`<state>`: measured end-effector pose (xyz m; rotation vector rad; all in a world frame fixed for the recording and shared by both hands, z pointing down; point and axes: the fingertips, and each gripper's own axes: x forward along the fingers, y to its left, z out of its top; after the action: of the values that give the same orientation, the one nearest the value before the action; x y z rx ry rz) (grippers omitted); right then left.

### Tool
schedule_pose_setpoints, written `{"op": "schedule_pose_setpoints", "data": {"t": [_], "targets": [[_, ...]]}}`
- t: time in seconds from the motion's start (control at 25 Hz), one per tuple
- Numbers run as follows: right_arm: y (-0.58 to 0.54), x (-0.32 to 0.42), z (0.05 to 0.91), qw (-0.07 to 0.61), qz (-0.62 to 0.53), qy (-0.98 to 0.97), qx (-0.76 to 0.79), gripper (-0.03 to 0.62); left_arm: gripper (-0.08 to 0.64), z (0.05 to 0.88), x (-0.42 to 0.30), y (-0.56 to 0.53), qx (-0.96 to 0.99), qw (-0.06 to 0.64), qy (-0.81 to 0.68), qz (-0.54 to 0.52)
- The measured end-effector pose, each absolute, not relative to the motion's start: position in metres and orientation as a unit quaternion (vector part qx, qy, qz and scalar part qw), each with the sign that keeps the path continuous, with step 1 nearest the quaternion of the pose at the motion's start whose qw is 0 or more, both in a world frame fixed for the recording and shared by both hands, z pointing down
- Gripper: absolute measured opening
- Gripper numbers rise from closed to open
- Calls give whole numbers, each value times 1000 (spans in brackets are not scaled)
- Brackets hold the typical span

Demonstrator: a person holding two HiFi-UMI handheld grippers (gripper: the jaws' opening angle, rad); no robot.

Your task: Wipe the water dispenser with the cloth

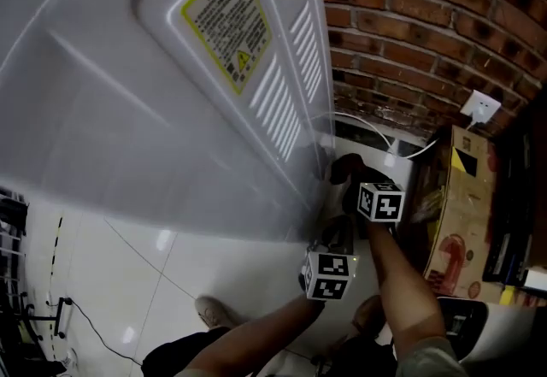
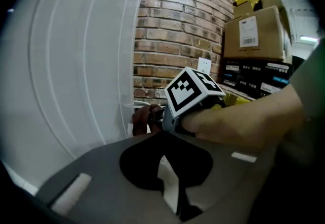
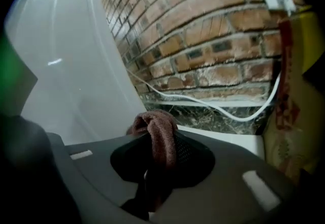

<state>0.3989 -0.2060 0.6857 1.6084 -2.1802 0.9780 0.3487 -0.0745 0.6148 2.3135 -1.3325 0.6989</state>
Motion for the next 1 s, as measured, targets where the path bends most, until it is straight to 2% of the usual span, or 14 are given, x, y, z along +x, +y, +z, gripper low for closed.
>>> {"op": "schedule_pose_setpoints", "data": {"t": [0.32,0.52,0.76,1.0], "targets": [[-128,383,575,106,248,-781,564,86,0,539,331,-25,852,157,-450,216],[-65,342,489,132,161,-826,524,86,0,471,297,5,858,129,-459,191],[-2,286,395,148,91,-866,468,86,0,385,211,33,852,88,-490,159],[35,241,339,96,85,-871,474,87,0,336,133,52,839,58,-525,134]]}}
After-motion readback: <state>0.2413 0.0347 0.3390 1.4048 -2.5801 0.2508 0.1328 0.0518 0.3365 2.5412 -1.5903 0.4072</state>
